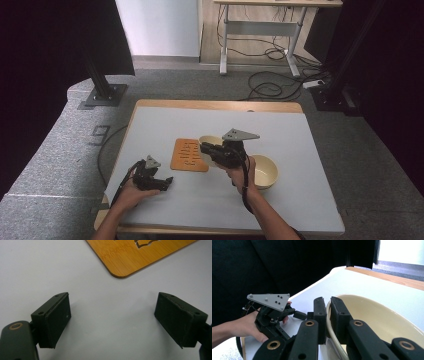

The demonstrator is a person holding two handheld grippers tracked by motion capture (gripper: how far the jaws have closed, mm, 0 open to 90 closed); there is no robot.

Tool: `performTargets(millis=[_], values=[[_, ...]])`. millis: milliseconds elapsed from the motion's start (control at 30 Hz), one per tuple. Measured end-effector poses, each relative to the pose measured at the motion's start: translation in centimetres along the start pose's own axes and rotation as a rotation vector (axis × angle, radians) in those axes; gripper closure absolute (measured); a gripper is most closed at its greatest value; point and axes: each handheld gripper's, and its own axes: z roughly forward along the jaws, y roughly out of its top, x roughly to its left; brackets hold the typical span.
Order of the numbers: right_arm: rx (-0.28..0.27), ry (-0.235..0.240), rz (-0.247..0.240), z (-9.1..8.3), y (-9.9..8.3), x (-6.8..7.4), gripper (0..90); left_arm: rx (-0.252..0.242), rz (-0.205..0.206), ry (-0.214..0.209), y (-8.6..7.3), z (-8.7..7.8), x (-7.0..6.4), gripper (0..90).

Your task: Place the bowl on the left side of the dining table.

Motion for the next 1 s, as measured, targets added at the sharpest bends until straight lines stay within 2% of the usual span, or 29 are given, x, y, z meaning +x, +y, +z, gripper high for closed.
performTargets(millis=[1000], values=[[0.024,0.017,0.000,2.8,0.2,0.1,83.2,-0.002,-0.001,-0.001,0.0,0.0,0.0,13.5]])
